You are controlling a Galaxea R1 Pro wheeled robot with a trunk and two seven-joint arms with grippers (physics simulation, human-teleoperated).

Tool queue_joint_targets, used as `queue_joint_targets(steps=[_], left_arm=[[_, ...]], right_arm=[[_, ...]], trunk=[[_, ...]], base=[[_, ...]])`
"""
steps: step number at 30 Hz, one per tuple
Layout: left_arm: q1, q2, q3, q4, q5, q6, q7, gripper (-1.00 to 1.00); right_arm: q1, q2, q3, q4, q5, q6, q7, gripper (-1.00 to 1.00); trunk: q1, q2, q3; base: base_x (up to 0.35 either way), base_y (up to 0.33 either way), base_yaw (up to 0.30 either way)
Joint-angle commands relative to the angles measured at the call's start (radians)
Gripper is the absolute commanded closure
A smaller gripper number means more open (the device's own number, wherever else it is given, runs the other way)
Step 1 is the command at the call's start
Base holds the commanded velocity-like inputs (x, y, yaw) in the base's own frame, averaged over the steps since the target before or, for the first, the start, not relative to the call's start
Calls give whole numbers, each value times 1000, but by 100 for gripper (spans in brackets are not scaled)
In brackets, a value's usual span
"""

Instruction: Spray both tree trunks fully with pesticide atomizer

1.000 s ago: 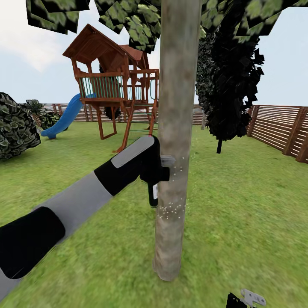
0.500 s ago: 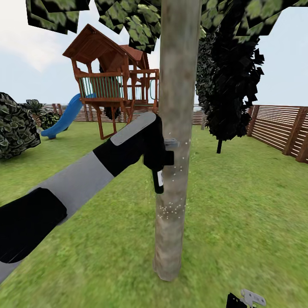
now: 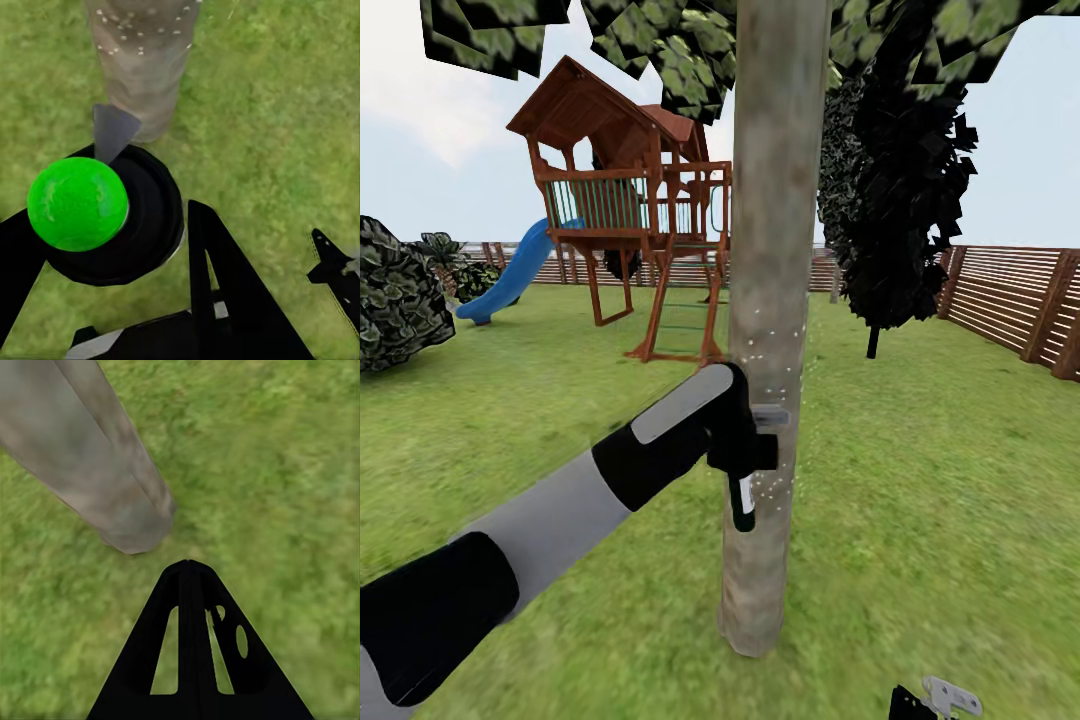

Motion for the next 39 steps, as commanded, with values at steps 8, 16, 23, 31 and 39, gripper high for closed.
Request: queue_joint_targets(steps=[8, 16, 23, 31, 39], left_arm=[[152, 8, -5, -10, -144, 16, -23, 100], [252, 13, -42, -2, -288, 19, -96, 100], [265, 27, -44, 1, -296, 19, -143, 100], [281, 28, -45, 3, -299, 19, -145, 100], [329, 47, -49, 27, -413, 20, -262, 100]], right_arm=[[-1, 0, -2, 0, -10, -2, 8, 100], [-1, 0, 0, -1, -9, -7, 14, 100], [-1, 0, 1, -1, -10, -9, 14, 100], [-1, 0, 1, -1, -11, -9, 14, 100], [-1, 0, 1, -1, -11, -9, 14, 100]], trunk=[[0, -2, -2], [0, -2, -2], [0, -2, 1], [0, -2, 6], [0, -2, 11]], base=[[0, 0, 0], [0, 8, -1], [0, 269, -205], [0, 241, -271], [0, 64, -273]])
